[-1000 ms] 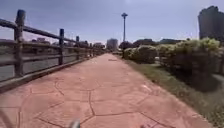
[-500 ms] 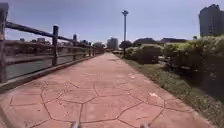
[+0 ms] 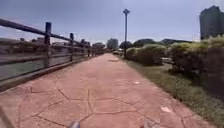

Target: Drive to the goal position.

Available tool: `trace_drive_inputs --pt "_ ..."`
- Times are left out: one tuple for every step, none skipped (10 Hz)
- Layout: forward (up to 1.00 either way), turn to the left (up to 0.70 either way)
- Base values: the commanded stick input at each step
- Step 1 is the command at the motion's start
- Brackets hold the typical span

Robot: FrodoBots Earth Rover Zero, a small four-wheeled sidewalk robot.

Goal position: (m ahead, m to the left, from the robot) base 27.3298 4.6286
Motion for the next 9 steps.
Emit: trace_drive_inputs --pt "0.85 0.00" --pt "0.85 0.00" --pt "0.85 0.00" --pt "0.85 0.00" --pt "0.85 0.00" --pt "0.85 0.00" --pt "0.85 0.00" --pt "0.85 0.00" --pt "0.85 0.00"
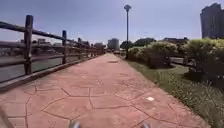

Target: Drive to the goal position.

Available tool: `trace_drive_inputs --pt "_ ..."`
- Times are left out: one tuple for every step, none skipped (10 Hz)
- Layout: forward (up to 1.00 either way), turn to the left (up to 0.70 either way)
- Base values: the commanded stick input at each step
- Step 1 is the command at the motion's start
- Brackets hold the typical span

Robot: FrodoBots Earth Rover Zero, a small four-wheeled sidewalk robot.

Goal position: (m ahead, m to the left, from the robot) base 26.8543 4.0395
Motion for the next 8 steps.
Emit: trace_drive_inputs --pt "0.85 0.00" --pt "0.85 0.00" --pt "0.85 0.00" --pt "0.85 0.00" --pt "0.85 0.00" --pt "0.85 0.00" --pt "0.85 0.00" --pt "0.85 0.00"
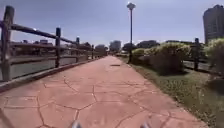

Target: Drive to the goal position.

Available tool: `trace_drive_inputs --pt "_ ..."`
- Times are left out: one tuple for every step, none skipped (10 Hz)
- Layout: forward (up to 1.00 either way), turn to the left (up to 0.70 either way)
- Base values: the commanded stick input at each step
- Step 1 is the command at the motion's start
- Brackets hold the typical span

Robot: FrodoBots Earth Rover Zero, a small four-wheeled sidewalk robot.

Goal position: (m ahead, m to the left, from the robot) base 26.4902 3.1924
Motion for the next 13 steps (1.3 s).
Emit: trace_drive_inputs --pt "0.85 0.00" --pt "0.85 0.00" --pt "0.85 0.00" --pt "0.85 0.00" --pt "0.85 0.00" --pt "0.85 0.00" --pt "0.85 0.00" --pt "0.85 0.00" --pt "0.85 0.00" --pt "0.85 0.00" --pt "0.85 0.00" --pt "0.85 0.00" --pt "0.85 0.00"
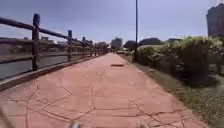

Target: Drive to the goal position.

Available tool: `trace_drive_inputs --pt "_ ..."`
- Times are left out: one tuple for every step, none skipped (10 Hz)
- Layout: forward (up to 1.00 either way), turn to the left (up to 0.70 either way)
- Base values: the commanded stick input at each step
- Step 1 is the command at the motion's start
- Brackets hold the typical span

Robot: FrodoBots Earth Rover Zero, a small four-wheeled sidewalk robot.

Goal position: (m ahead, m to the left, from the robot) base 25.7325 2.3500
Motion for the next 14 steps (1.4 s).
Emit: trace_drive_inputs --pt "0.85 0.00" --pt "0.85 0.00" --pt "0.85 0.00" --pt "0.85 0.00" --pt "0.85 0.00" --pt "0.85 0.00" --pt "0.85 0.00" --pt "0.85 0.00" --pt "0.85 0.00" --pt "0.85 0.00" --pt "0.85 0.00" --pt "0.85 0.00" --pt "0.85 0.00" --pt "0.85 0.00"
